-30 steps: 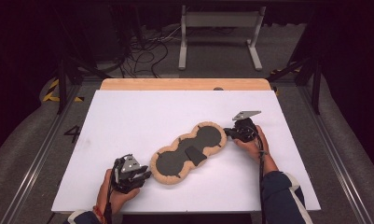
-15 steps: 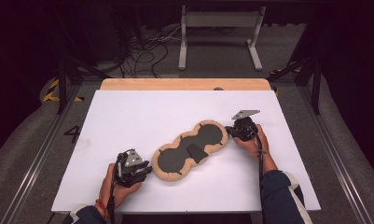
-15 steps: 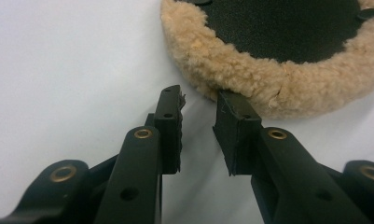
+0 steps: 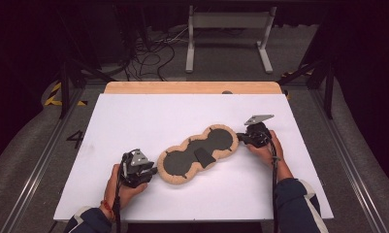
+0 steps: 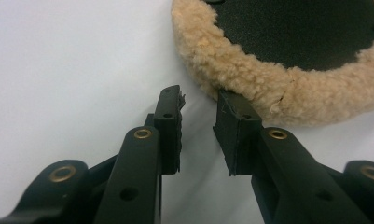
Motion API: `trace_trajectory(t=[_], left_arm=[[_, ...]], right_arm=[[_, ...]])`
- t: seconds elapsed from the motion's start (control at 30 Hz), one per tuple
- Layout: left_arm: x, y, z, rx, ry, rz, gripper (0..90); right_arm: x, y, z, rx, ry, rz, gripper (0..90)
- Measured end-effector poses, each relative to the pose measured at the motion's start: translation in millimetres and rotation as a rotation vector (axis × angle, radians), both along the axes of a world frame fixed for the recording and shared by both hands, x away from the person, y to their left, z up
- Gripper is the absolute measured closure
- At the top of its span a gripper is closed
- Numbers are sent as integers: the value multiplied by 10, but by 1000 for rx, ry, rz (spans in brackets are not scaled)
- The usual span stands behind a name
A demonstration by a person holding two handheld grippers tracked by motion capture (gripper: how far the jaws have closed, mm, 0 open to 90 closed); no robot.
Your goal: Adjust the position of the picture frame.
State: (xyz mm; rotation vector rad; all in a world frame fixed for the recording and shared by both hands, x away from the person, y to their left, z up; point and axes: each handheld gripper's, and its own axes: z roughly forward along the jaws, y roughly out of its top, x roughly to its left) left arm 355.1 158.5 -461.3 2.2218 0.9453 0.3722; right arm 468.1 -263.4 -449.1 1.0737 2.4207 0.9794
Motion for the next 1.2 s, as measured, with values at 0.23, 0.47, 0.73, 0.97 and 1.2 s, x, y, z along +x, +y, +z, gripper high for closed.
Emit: trace_trajectory(t=[0.23, 0.47, 0.73, 0.97, 1.2], left_arm=[[5, 0, 4, 3, -4, -9, 699], [-216, -13, 2, -14, 24, -91, 698], [-220, -46, 13, -22, 18, -73, 661], [-161, 42, 7, -32, 25, -37, 662], [-72, 101, 9, 4, -12, -43, 668]], right_arm=[[66, 33, -22, 8, -44, -103, 863], [152, 86, -35, 29, -37, -110, 900], [182, 43, -18, 51, 12, -45, 900], [89, -2, -8, 43, 29, 32, 900], [-51, -50, -21, 49, 19, 53, 900]])
